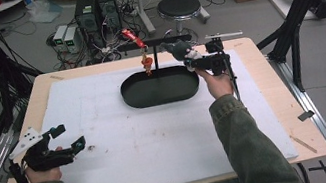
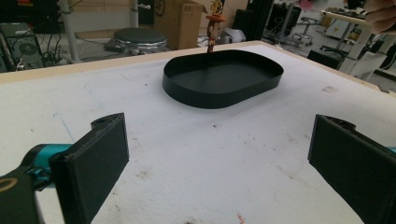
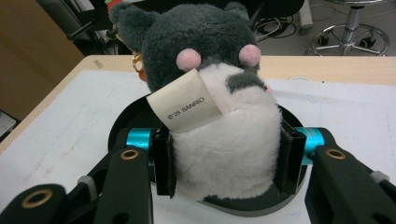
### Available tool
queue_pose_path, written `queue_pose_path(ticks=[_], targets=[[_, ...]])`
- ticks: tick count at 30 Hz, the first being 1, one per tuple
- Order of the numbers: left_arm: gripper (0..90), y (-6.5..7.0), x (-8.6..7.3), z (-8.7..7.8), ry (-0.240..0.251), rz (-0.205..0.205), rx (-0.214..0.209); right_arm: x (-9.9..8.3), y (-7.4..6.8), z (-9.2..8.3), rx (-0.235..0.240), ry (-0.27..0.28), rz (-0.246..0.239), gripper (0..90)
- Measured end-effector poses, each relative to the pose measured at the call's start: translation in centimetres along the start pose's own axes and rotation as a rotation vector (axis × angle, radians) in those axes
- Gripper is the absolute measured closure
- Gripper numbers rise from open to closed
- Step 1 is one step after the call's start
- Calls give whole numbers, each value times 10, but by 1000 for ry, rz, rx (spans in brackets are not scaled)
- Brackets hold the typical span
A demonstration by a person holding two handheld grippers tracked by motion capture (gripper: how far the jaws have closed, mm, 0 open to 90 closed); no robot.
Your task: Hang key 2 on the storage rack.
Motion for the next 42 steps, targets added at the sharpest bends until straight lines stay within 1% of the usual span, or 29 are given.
queue_pose_path(ticks=[4, 9, 12, 15, 17, 20, 21, 23, 24, 25, 28, 29, 30, 32, 33, 35, 36, 37, 39, 40, 41, 42], targets=[[56, 0, 0, 0, -1, 1, 0, 0, -1, -1, 2, 10, 9, 532], [56, 0, 0, 0, 0, 1, -1, 0, -3, -6, 25, 27, 12, 532], [56, 0, 0, 0, 1, 2, -3, 1, -4, -8, 11, 45, 27, 532], [56, 0, 0, 1, 2, 0, -2, 3, -1, -6, -4, 48, 52, 532], [56, 0, 0, 1, -2, 1, -3, 4, 0, -4, -2, 48, 73, 532], [56, 0, 0, 1, -4, 1, -3, 6, -1, -1, -5, 50, 82, 531], [56, 0, 0, 1, -3, 1, -3, 6, -2, 0, -5, 51, 79, 531], [56, 0, 0, 1, -3, 1, -4, 6, -4, 3, -5, 42, 91, 531], [56, 0, 0, 1, -1, 3, -3, 6, -5, 5, -7, 43, 89, 531], [56, 0, 0, 1, -2, 2, -4, 5, -6, 7, -4, 32, 92, 530], [55, 0, 0, 1, -2, 1, -5, 4, -9, 14, -11, 16, 76, 529], [56, 0, 0, 1, -3, 2, -5, 3, -10, 17, -15, 1, 75, 528], [56, -1, 0, 1, -3, 1, -5, 3, -10, 20, -22, 1, 72, 527], [56, -1, 0, 1, -2, 0, -3, 4, -10, 24, -19, -6, 89, 524], [56, -1, 0, 1, -1, -1, -4, 4, -10, 25, -20, -8, 89, 522], [56, -1, 0, 1, -3, 2, -5, 3, -9, 28, -18, -16, 84, 506], [56, -1, 0, 1, -2, 0, -4, 2, -10, 28, -22, -33, 82, 489], [56, -1, 0, 1, -2, 0, -4, 2, -10, 29, -26, -34, 75, 475], [56, -1, 0, 1, -2, 2, -5, 1, -11, 30, -49, -49, 32, 404], [56, -1, 0, 1, -2, 1, -6, 0, -12, 30, -66, -53, -8, 360], [56, -1, 0, 1, -1, -1, -5, -1, -12, 30, -79, -57, -38, 314], [56, -1, 0, 1, 0, -2, -6, -2, -13, 31, -98, -73, -85, 230]])
Point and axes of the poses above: each handheld gripper's, and its own axes: z roughly forward along the jaws, x roughly out of its top, y roughly to its right, the point moved 2 cm from there along z, roughly forward along the jaws, and after that the axes turned 15 degrees about -x, right-handed, at the moved point
